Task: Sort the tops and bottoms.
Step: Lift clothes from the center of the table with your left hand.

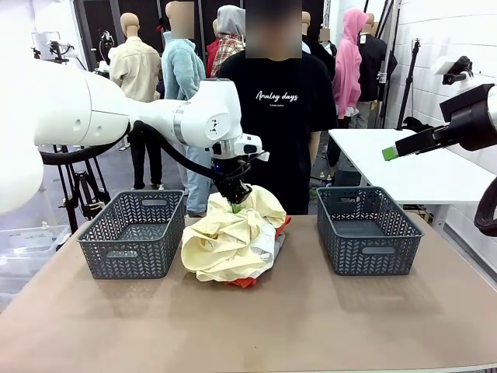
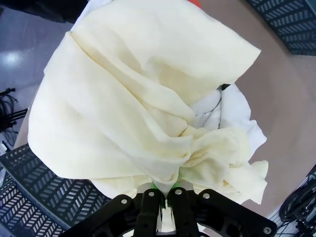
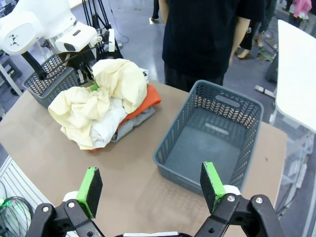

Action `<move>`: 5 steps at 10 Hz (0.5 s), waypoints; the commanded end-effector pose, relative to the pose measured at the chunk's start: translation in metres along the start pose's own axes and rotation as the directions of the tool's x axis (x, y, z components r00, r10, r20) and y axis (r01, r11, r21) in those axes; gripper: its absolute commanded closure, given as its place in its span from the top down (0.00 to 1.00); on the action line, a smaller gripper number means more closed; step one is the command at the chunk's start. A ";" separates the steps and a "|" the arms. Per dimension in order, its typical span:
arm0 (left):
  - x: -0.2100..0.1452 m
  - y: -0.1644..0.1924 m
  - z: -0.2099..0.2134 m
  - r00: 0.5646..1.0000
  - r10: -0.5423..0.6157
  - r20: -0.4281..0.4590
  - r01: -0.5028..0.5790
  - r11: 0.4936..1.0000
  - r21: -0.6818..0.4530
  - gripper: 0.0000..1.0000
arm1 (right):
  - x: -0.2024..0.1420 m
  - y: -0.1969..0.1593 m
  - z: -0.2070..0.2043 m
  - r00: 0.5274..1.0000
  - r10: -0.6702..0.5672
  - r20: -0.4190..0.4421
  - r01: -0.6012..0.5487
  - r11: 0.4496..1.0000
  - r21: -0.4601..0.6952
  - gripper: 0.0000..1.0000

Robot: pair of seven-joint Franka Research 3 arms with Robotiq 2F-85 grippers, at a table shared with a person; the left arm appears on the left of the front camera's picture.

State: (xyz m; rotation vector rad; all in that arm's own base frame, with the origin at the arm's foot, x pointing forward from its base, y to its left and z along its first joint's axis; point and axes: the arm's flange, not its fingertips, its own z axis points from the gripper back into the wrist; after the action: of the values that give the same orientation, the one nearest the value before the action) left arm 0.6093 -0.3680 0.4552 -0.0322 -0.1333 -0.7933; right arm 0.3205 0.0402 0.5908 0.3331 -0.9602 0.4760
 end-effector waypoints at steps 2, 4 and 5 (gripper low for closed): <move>0.053 0.008 0.092 0.995 -0.053 0.079 0.051 0.998 0.028 0.00 | -0.001 -0.001 -0.001 1.000 -0.008 -0.007 0.008 1.000 0.007 1.00; 0.111 0.022 0.164 0.981 -0.159 0.112 0.154 0.987 0.051 0.00 | -0.001 -0.001 -0.001 1.000 -0.008 -0.007 0.008 1.000 0.007 1.00; 0.130 0.023 0.188 0.975 -0.185 0.121 0.175 0.981 0.083 0.00 | -0.001 -0.001 -0.001 1.000 -0.008 -0.007 0.008 1.000 0.007 1.00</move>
State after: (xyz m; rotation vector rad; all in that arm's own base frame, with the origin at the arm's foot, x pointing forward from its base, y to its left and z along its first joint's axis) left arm 0.6187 -0.3774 0.6175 -0.0375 -0.2835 -0.9149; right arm 0.3205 0.0402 0.5908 0.3330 -0.9602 0.4761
